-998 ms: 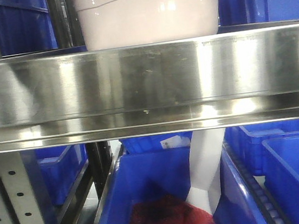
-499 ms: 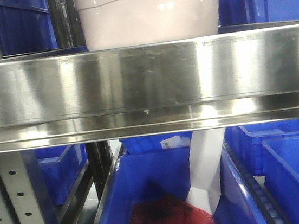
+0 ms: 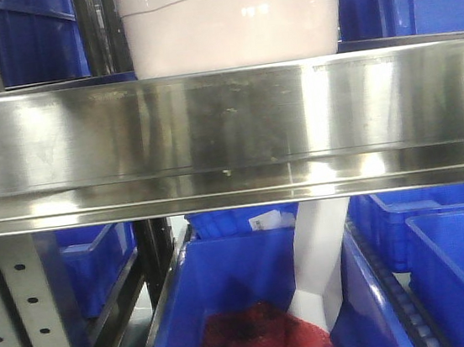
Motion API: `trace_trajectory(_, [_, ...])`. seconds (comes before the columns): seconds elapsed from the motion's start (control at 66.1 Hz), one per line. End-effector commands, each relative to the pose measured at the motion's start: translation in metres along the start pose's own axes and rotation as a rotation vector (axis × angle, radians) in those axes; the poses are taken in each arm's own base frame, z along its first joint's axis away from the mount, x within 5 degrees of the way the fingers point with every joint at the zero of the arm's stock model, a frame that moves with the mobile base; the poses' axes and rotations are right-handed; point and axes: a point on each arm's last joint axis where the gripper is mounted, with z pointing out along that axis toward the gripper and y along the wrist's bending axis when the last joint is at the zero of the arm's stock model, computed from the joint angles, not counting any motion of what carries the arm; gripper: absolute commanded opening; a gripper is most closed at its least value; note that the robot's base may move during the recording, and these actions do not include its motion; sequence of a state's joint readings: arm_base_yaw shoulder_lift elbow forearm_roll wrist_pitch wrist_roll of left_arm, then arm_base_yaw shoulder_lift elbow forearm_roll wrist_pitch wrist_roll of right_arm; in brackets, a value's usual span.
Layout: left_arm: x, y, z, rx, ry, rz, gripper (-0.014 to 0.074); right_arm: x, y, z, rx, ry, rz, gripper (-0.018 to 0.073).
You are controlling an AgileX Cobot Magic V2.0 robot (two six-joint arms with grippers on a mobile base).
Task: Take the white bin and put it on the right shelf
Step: 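Open both grippers and release the bin on the shelf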
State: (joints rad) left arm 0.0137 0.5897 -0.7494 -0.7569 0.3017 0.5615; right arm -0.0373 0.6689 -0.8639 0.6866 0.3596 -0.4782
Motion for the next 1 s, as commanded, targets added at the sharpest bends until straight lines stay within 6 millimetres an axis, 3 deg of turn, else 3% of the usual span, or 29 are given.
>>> trace_trajectory(0.0, [-0.001, 0.000, -0.017, -0.022, -0.109, -0.030, -0.0117, 0.000, 0.002, -0.023, 0.023, -0.153, -0.035, 0.0032])
trace_trajectory(0.227, [0.043, -0.002, -0.046, 0.026, -0.099, 0.004, -0.0117, 0.037, 0.001, -0.068, 0.033, -0.254, -0.146, 0.0031])
trace_trajectory(0.378, [0.058, -0.004, -0.059, 0.063, -0.078, 0.004, -0.0117, 0.053, 0.003, -0.086, 0.007, -0.251, -0.161, 0.0031])
trace_trajectory(0.574, [0.065, -0.009, -0.071, 0.108, -0.072, 0.013, -0.0117, 0.063, 0.006, -0.093, -0.035, -0.194, -0.171, 0.0031])
trace_trajectory(0.983, [0.065, -0.009, -0.071, 0.106, -0.075, 0.013, -0.0117, 0.063, 0.007, -0.093, -0.037, -0.189, -0.171, 0.0031])
